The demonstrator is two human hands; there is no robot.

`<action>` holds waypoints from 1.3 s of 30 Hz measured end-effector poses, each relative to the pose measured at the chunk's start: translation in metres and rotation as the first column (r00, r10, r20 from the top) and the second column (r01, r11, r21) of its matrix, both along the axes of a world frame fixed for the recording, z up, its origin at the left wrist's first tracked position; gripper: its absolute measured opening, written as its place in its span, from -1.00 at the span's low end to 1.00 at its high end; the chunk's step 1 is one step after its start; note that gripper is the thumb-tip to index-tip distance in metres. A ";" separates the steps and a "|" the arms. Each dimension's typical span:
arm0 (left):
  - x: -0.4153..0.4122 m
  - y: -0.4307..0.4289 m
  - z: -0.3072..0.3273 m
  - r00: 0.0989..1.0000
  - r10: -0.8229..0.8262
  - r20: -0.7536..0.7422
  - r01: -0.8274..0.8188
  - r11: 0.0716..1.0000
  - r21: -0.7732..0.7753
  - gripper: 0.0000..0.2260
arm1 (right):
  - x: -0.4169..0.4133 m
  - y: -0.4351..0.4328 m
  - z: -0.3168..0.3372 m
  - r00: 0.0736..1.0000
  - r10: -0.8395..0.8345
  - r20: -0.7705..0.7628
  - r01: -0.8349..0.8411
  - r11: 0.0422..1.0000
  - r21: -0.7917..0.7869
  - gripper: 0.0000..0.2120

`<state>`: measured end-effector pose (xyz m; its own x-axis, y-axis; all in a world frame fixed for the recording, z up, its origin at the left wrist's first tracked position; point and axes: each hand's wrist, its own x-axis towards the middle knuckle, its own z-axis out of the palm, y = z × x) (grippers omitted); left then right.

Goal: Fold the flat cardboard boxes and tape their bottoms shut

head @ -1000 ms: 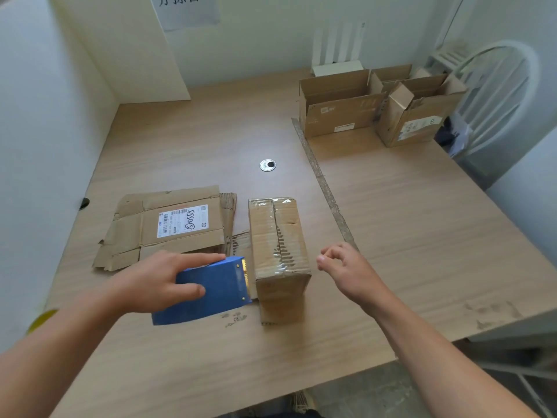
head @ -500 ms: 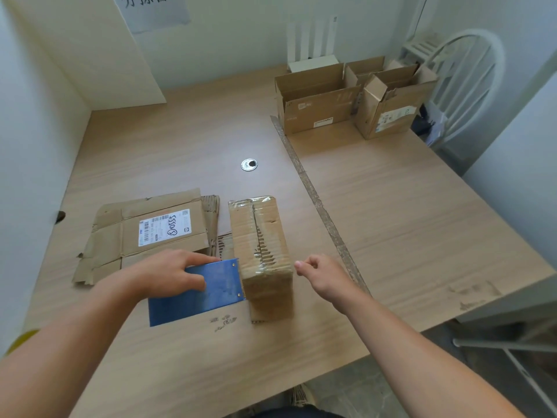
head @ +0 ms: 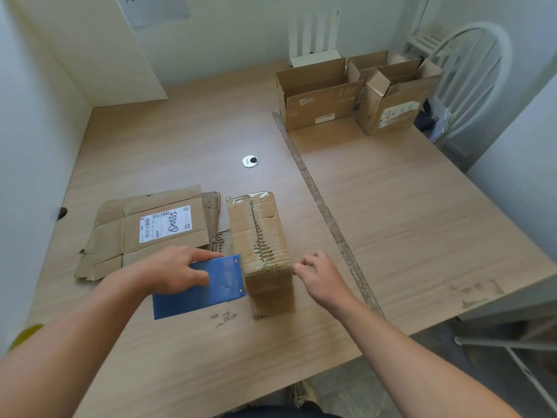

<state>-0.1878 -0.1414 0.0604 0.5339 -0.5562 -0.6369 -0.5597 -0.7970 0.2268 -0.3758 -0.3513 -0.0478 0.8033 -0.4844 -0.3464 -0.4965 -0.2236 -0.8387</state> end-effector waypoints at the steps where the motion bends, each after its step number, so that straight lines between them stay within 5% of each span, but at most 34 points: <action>1: 0.000 0.000 0.000 1.000 0.003 0.004 -0.003 1.000 0.004 -0.51 | -0.001 0.000 0.001 1.000 0.003 0.025 -0.004 0.999 0.043 -0.80; 11: 0.001 -0.002 0.002 1.000 -0.024 0.005 0.024 0.999 0.037 -0.49 | 0.013 -0.017 0.002 0.967 0.246 0.066 -0.222 0.940 -0.258 -0.79; 15: 0.003 -0.005 0.001 1.000 -0.021 -0.001 0.021 1.000 0.013 -0.49 | 0.022 -0.030 0.007 0.924 0.382 -0.032 -0.337 0.771 -0.540 -0.53; 18: 0.002 -0.002 -0.001 1.000 -0.021 0.002 0.021 1.000 -0.011 -0.48 | 0.035 -0.023 0.017 0.800 0.590 -0.112 -0.491 0.535 -0.687 -0.29; 21: 0.002 0.004 -0.005 1.000 -0.013 0.008 0.014 0.999 -0.050 -0.47 | 0.051 -0.007 0.015 0.674 0.700 -0.236 -0.620 0.364 -0.695 -0.38; 31: -0.002 0.043 -0.022 0.998 0.054 -0.041 -0.063 0.964 -0.257 -0.49 | 0.056 -0.002 -0.015 0.737 0.675 -0.040 -0.364 0.346 -0.865 -0.51; 39: 0.002 0.067 -0.019 1.000 0.026 -0.011 -0.028 0.972 -0.234 -0.46 | 0.058 -0.006 -0.017 0.742 0.664 -0.092 -0.458 0.403 -0.792 -0.49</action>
